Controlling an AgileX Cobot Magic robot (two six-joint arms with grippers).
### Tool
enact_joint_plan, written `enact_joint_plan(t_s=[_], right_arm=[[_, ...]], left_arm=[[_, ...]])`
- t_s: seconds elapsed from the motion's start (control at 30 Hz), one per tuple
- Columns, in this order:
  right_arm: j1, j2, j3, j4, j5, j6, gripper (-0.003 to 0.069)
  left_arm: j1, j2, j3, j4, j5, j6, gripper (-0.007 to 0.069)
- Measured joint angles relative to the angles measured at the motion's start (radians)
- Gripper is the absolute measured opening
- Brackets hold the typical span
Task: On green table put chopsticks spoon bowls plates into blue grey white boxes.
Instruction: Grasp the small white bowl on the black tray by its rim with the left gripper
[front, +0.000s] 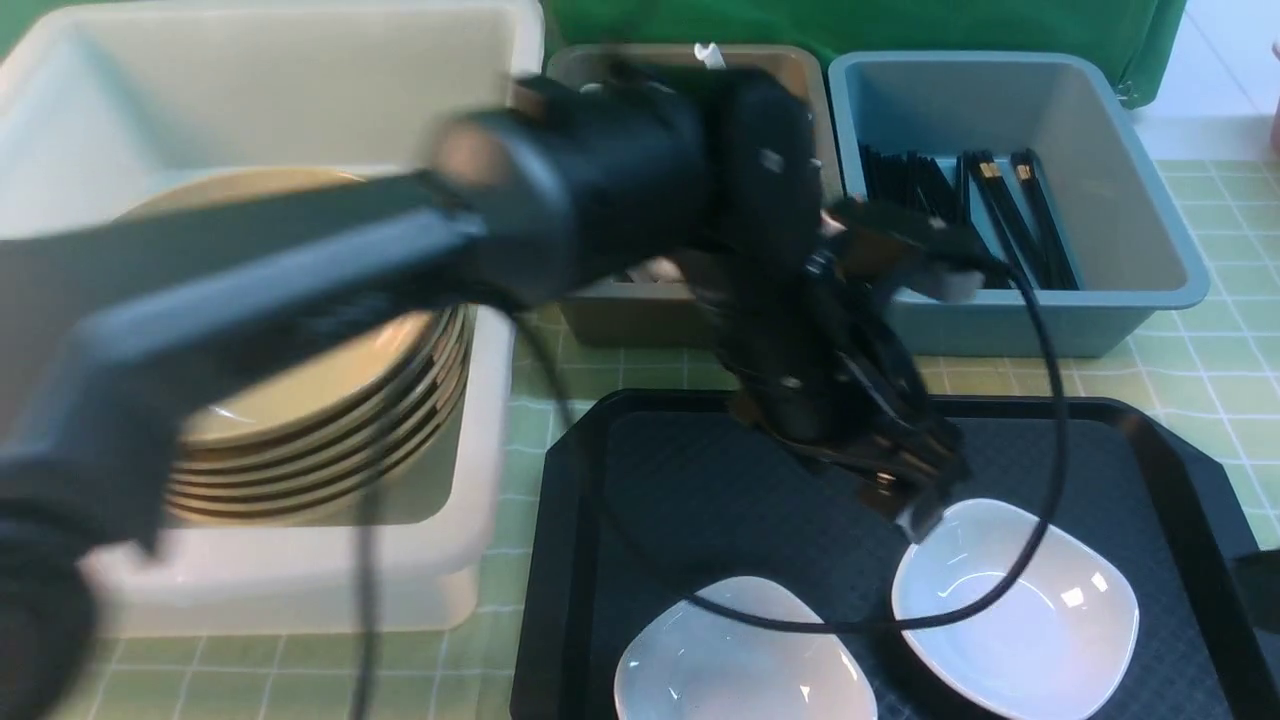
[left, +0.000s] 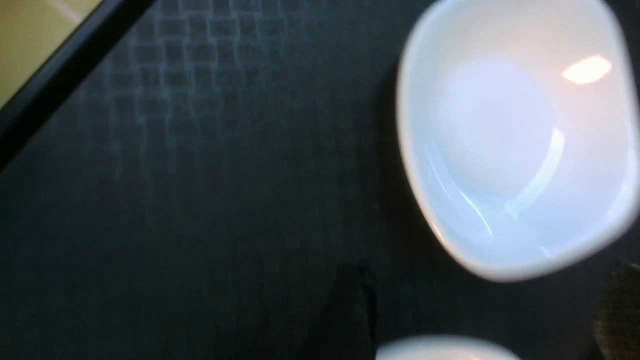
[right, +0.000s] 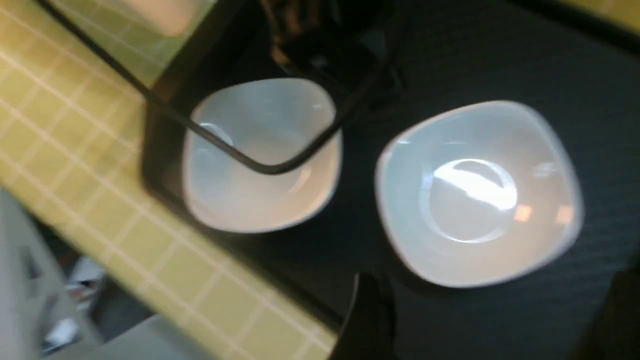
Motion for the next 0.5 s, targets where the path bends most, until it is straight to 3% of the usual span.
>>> enact_joint_plan(t_s=[0.07, 0.17, 0.33, 0.43, 0.5], right_arm=[[0.012, -0.051, -0.013, -0.088, 0.0, 0.027, 0.0507], [0.017, -0.082, -0.014, -0.119, 0.014, 0.039, 0.0386], [0.059, -0.083, -0.009, -0.123, 0.019, 0.045, 0.0079], [0.073, -0.083, 0.005, -0.125, 0.014, 0.054, 0.0038], [0.079, -0.083, 0.026, -0.128, 0.0, 0.063, 0.0025]], left_arm=[[-0.001, 0.072, -0.084, -0.015, 0.019, -0.001, 0.0577], [-0.001, 0.178, -0.195, -0.064, 0.053, 0.019, 0.0575], [-0.001, 0.302, -0.296, -0.131, 0.101, 0.086, 0.0569], [-0.001, 0.338, -0.304, -0.145, 0.103, 0.106, 0.0532], [0.0, 0.352, -0.311, -0.174, 0.108, 0.13, 0.0454]])
